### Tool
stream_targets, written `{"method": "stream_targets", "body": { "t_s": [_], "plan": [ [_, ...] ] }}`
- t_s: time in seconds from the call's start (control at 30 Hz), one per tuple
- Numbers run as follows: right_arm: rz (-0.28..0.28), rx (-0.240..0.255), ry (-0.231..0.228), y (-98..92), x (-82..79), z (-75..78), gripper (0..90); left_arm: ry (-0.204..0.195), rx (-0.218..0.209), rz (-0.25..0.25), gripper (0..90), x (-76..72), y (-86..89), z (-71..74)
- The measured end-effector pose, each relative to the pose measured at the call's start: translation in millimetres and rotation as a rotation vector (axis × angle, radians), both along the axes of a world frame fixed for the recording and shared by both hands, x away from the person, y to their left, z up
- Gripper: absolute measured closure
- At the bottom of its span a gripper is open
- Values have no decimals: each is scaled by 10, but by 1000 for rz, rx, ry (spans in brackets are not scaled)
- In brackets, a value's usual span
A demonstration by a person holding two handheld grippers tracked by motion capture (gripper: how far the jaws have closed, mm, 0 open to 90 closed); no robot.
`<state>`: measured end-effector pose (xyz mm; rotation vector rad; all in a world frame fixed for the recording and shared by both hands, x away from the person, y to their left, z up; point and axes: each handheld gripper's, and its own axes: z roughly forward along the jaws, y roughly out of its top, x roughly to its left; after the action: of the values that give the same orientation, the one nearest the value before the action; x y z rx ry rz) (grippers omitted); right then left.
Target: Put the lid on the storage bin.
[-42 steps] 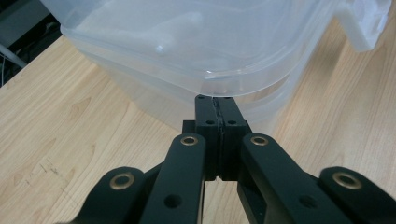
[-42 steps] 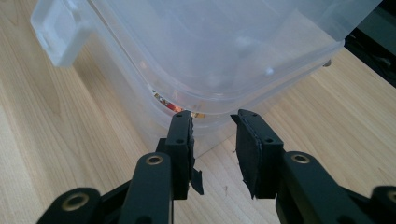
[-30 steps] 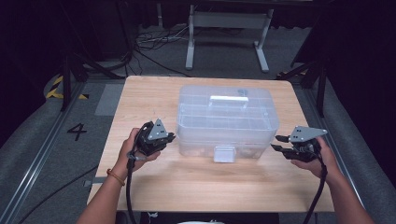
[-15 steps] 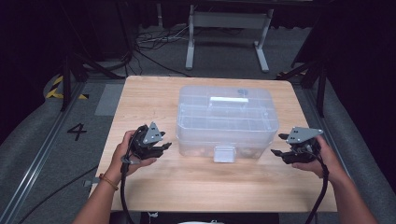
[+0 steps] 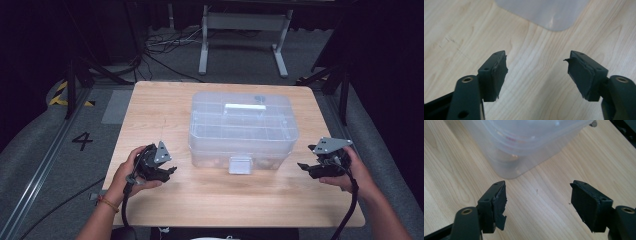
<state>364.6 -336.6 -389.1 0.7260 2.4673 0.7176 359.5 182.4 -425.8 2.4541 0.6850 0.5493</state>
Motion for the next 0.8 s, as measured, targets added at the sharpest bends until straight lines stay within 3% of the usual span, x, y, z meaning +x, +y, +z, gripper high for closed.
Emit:
{"method": "stream_targets", "body": {
  "t_s": [0.23,0.43,0.57,0.73,0.8],
  "plan": [
    [-64,17,-43,-132,-57,-95,283,13,25,24,286,-47,92,-75],
    [-81,50,-68,-248,-163,-166,267,18,20,43,268,-104,172,-128],
    [-96,62,-61,-316,-204,-268,265,13,11,54,245,-136,236,-165],
    [-114,95,-3,-398,-253,-437,261,12,-11,71,216,-170,337,-211],
    [-127,99,-8,-433,-284,-496,261,8,-20,71,198,-188,368,-225]
  ]
}}
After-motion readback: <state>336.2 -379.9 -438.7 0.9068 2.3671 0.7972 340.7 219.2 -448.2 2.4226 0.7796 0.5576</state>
